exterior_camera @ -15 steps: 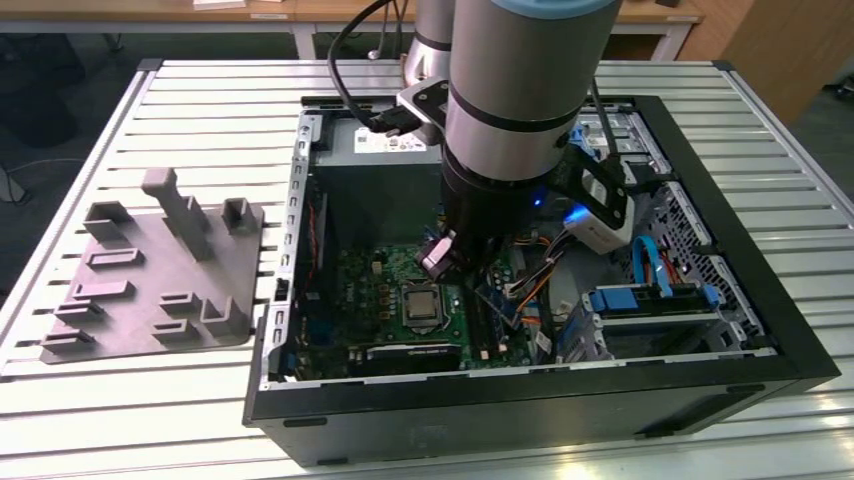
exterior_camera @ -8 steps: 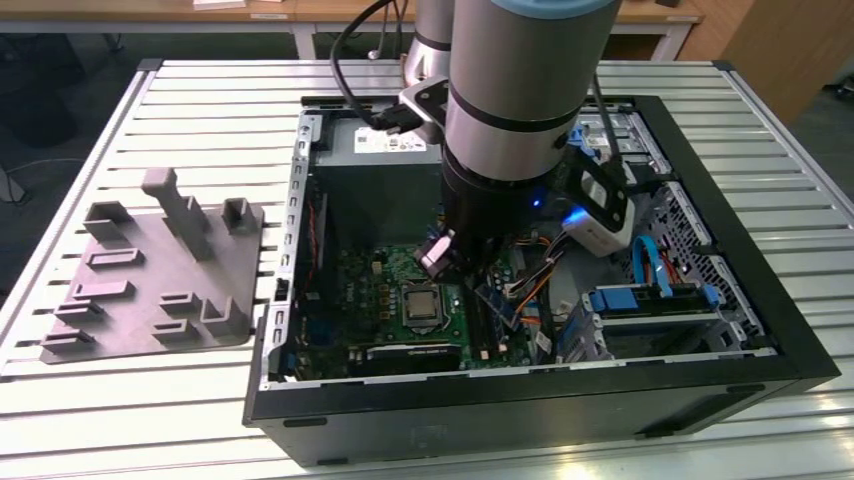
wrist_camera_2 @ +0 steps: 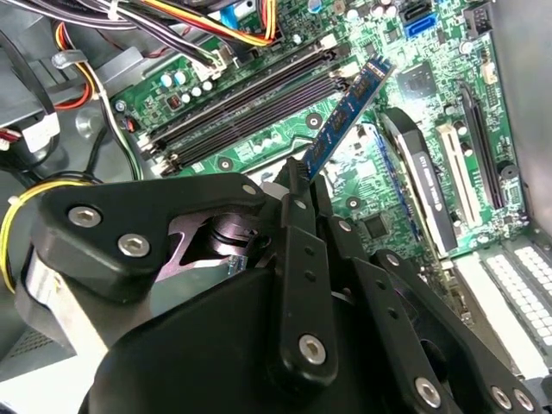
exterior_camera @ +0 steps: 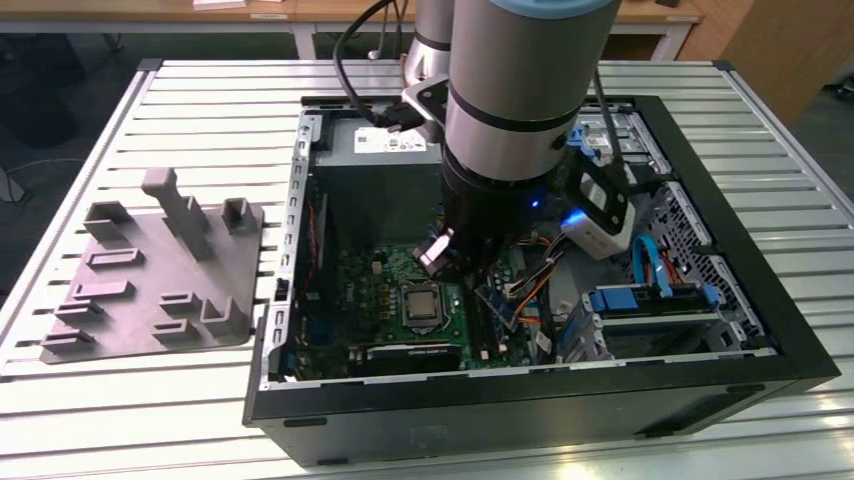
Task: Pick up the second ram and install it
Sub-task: 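Insert the second ram into the second slot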
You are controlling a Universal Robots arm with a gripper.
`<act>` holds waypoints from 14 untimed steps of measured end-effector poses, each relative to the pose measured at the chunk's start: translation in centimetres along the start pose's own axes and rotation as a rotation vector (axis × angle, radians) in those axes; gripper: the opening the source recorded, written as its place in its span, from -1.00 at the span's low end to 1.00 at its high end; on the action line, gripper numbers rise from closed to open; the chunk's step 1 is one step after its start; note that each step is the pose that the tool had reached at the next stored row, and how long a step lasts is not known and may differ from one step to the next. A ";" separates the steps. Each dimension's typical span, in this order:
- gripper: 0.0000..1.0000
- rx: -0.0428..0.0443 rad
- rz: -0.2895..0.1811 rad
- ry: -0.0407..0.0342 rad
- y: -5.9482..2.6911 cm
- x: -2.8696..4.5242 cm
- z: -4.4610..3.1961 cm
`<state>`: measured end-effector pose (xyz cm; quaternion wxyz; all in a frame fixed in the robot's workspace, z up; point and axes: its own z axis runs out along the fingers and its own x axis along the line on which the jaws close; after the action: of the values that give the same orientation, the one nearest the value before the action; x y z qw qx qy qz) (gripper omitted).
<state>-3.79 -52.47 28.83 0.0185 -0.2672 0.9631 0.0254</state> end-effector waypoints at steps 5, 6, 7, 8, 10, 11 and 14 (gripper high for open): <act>-0.73 0.0010 0.021 -0.0009 0.00 0.00 0.00; -0.73 0.0013 0.025 -0.0010 0.00 0.00 0.00; -0.73 0.0014 0.030 -0.0012 0.00 0.00 0.00; -0.73 0.0016 0.034 -0.0013 0.00 0.00 0.00; -0.73 0.0020 0.042 -0.0017 0.00 0.00 0.00; -0.73 0.0023 0.046 -0.0018 0.00 0.00 0.00; -0.73 0.0029 0.060 -0.0024 0.00 0.00 0.00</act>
<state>-3.79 -52.47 28.83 0.0192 -0.2383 0.9707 0.0249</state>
